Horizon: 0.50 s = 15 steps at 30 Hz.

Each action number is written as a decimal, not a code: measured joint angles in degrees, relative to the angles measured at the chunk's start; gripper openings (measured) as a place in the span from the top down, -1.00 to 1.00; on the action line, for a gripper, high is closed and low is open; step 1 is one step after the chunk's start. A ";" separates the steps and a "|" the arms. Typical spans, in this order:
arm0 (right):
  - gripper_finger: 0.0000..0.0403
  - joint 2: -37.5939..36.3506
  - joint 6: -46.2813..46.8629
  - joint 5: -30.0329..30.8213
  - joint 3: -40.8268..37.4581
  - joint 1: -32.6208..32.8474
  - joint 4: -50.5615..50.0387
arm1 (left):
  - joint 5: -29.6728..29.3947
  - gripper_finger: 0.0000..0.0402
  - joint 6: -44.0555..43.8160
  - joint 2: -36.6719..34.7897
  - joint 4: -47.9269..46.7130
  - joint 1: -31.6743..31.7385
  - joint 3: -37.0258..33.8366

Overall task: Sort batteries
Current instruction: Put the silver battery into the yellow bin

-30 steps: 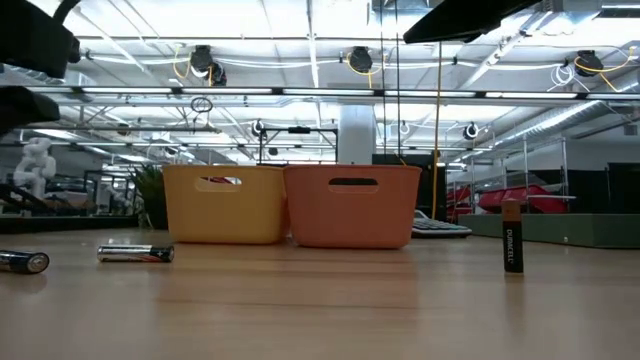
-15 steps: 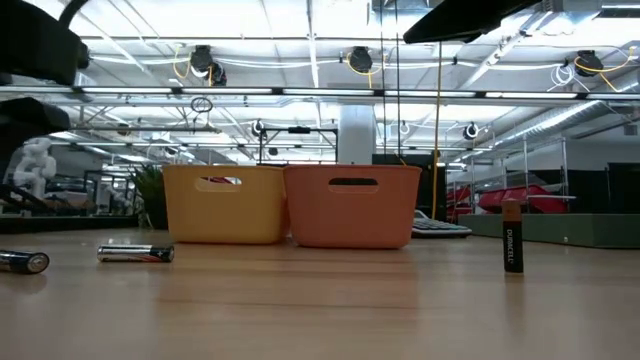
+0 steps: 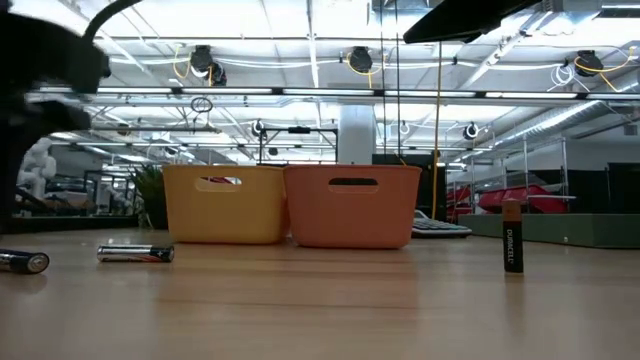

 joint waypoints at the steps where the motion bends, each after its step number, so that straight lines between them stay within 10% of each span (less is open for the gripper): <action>1: 0.68 0.00 0.00 0.00 0.00 0.00 0.00 | -0.06 0.74 0.32 -1.19 -1.38 0.53 0.00; 15: 0.68 0.79 -0.09 -0.06 0.02 0.01 0.24 | -14.08 0.74 18.27 -19.46 -2.02 21.07 0.00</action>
